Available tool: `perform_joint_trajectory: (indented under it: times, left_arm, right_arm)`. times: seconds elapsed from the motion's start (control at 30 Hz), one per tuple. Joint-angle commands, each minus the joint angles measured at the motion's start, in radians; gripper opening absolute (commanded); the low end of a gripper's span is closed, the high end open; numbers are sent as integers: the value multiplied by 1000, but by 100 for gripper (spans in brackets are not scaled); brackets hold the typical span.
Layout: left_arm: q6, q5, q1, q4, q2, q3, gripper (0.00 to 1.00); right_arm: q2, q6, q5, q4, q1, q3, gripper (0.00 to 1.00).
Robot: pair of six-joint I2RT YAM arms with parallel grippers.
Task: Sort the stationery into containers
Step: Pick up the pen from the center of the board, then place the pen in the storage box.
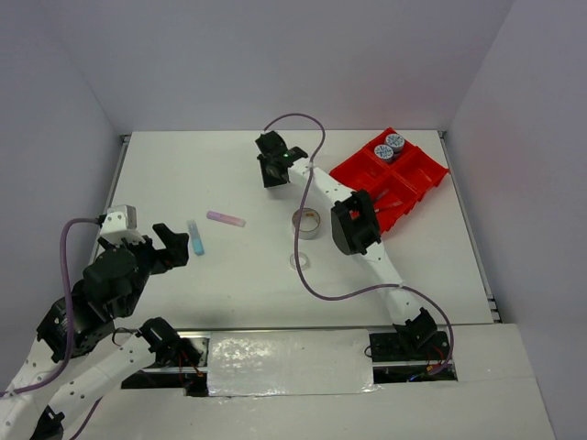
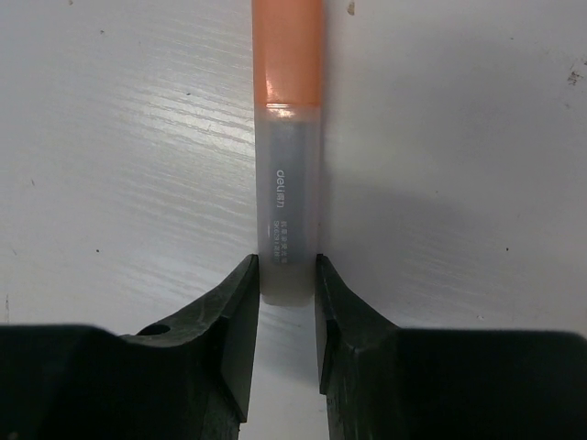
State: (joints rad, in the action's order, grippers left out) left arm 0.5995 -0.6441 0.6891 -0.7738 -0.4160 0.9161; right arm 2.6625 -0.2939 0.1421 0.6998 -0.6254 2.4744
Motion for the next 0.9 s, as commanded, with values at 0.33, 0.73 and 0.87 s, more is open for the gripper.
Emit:
perform_joint_trajectory:
  times: [0.33, 0.73, 0.87]
  left_arm:
    - [-24, 6, -3, 54, 8, 0, 99]
    - [-24, 4, -3, 54, 11, -2, 99]
    - [-24, 6, -3, 53, 6, 0, 99]
  right_arm:
    - [-430, -48, -223, -420, 7, -538, 0]
    - [-617, -89, -92, -388, 16, -647, 0]
    - [-801, -165, 8, -382, 123, -840, 0]
